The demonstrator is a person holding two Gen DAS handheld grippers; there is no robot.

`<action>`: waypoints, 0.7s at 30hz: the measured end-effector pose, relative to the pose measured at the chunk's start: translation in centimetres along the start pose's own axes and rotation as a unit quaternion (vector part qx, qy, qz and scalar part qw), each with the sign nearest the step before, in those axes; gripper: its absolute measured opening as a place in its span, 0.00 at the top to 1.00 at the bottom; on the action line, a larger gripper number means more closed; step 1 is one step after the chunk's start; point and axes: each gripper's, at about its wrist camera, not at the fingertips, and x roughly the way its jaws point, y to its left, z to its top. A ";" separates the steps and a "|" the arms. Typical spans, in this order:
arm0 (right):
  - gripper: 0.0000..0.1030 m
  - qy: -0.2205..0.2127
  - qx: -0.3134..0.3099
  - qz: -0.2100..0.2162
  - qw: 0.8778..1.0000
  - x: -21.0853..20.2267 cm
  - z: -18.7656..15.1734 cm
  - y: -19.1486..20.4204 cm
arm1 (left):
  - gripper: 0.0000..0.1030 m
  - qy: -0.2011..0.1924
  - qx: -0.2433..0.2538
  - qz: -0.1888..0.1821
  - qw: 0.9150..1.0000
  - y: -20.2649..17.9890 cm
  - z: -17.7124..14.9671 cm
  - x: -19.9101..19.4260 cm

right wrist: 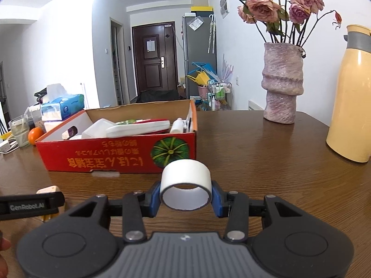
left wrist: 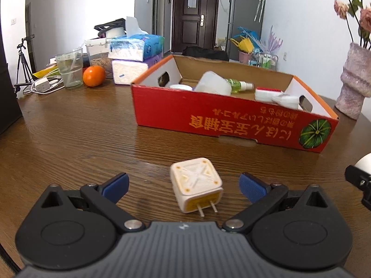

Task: Organize rigid objects
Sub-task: 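Close the left tool on the beige plug adapter while the right tool holds the tape roll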

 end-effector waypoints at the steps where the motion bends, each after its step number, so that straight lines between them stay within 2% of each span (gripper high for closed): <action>1: 0.59 0.000 0.001 -0.001 1.000 0.0 0.0 -0.2 | 0.00 0.002 0.002 0.002 1.000 -0.3 0.0 0.2; 5: 0.59 -0.002 0.006 -0.006 1.000 0.1 0.1 -1.0 | 0.00 0.016 0.009 0.022 1.000 -1.4 -0.2 1.0; 14: 0.59 -0.004 0.003 -0.008 1.000 0.1 0.0 -0.8 | 0.02 0.020 0.026 0.035 0.999 -2.8 -0.3 1.7; 15: 0.59 -0.004 0.002 -0.008 1.000 0.2 0.0 -0.8 | 0.04 0.023 0.024 0.032 0.999 -2.7 -0.3 1.8; 17: 0.59 -0.004 0.001 -0.009 1.000 0.2 -0.1 -0.7 | 0.18 0.028 0.024 0.028 0.999 -2.6 -0.3 2.0; 21: 0.59 -0.006 -0.004 -0.007 1.000 0.1 -0.2 -0.5 | 0.37 0.023 0.030 0.015 0.999 -2.6 -0.3 1.9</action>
